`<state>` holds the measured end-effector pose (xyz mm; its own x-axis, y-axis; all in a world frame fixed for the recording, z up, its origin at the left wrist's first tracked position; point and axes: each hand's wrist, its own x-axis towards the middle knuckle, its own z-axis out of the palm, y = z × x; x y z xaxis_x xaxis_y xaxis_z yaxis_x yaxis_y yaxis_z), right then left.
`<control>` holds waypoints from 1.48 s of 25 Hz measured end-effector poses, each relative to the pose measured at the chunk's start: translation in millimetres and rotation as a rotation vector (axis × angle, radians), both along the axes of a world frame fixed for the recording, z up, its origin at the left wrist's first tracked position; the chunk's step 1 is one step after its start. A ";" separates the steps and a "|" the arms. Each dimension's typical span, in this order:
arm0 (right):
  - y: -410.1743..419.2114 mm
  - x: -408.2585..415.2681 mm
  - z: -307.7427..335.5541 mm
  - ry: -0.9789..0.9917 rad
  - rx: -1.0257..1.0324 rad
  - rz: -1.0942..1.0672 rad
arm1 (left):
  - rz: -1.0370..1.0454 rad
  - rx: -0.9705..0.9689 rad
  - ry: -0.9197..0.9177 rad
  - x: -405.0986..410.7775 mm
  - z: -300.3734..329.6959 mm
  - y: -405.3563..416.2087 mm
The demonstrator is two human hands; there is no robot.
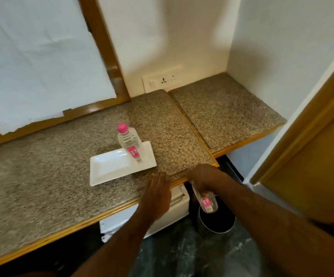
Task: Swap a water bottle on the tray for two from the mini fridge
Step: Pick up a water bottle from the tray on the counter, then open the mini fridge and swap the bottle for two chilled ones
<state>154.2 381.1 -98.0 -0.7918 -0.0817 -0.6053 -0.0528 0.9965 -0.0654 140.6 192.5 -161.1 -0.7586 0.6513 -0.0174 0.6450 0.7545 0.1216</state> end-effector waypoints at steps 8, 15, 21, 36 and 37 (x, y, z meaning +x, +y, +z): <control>69.7 45.9 -231.9 0.000 -0.131 -0.401 | 0.064 0.048 0.210 -47.2 -51.8 73.2; 51.6 53.5 -312.6 -0.023 -0.195 -0.622 | 0.091 0.044 0.247 -45.9 -61.1 73.3; 25.8 91.6 -297.7 0.015 -0.231 -0.792 | 0.075 0.127 0.222 -41.5 -57.9 67.9; -233.4 22.6 -358.5 0.506 -0.507 -0.425 | 0.235 -0.347 -0.053 5.8 -307.2 -254.9; -244.9 13.5 -368.6 0.463 -0.487 -0.381 | 0.246 -0.372 -0.169 0.3 -314.6 -258.8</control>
